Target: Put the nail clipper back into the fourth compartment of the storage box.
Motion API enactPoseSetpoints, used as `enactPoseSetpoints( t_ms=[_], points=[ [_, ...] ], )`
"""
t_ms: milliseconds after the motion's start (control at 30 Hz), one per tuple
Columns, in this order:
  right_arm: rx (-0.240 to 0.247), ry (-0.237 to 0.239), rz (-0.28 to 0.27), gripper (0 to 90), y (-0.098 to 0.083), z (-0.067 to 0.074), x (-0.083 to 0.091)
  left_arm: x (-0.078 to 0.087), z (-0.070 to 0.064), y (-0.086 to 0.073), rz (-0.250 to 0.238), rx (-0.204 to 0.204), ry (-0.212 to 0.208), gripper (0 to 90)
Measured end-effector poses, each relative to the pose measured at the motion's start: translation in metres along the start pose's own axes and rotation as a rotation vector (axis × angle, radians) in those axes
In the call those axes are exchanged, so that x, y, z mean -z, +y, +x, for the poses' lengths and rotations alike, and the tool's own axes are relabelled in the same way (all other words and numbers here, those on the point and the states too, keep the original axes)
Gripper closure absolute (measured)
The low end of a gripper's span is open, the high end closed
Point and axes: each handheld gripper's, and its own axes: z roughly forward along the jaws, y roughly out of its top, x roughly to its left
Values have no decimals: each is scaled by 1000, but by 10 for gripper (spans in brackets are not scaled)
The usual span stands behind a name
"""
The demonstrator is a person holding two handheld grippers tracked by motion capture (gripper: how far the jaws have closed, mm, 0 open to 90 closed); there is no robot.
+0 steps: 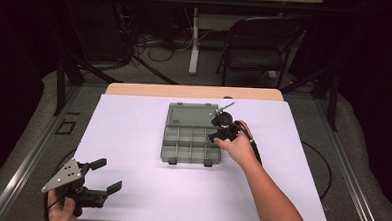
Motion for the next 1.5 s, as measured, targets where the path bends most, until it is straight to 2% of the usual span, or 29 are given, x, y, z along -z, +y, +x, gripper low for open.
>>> enactPoseSetpoints(
  t_ms=[33,133,233,267,300,333,367,400,467,500,533,600,700,767,867,967,1067,1167,1267,1333,1500],
  points=[
    [9,-1,32,519,1,-1,3,0,0,0,4,0,0,77],
    [5,-4,37,472,3,-1,6,0,0,0,2,1,0,77],
    [1,-2,21,441,2,-1,8,0,0,0,2,1,-1,77],
    [-14,-4,21,435,2,0,8,0,0,0,5,0,1,77],
    [2,0,12,424,2,-1,8,0,0,0,4,1,1,77],
    [-2,4,-9,417,1,-1,8,0,0,0,1,2,1,77],
    [0,-3,28,416,2,-1,11,0,0,0,0,2,0,77],
    [-7,7,-19,413,1,-1,9,0,0,0,2,1,2,77],
    [-10,14,-12,395,1,-2,11,0,0,0,4,1,1,77],
    [-16,17,-30,387,0,-1,11,0,0,0,5,0,0,77],
    [-14,13,-19,379,0,-1,12,0,0,0,5,0,0,77],
    [-15,11,-33,361,0,0,14,0,0,0,2,2,-1,77],
    [0,-9,-37,350,1,0,19,0,0,0,2,2,0,77],
    [17,1,-75,349,1,2,22,0,0,0,2,1,0,77],
    [43,-27,-93,342,1,2,26,1,0,0,-2,4,-3,77],
    [42,-28,-97,340,0,4,32,1,0,0,-2,4,-3,77],
    [16,-6,-102,328,-1,4,38,0,0,0,-4,5,-4,77],
    [0,13,-123,263,-3,4,44,1,0,0,-3,5,-3,77],
    [0,25,-137,229,-6,5,51,0,0,0,-5,7,-3,77],
    [-2,12,-127,202,-10,8,55,0,0,0,-5,7,-4,77],
    [-1,41,-171,167,-20,13,69,0,0,0,-3,8,-2,77]
  ],
)
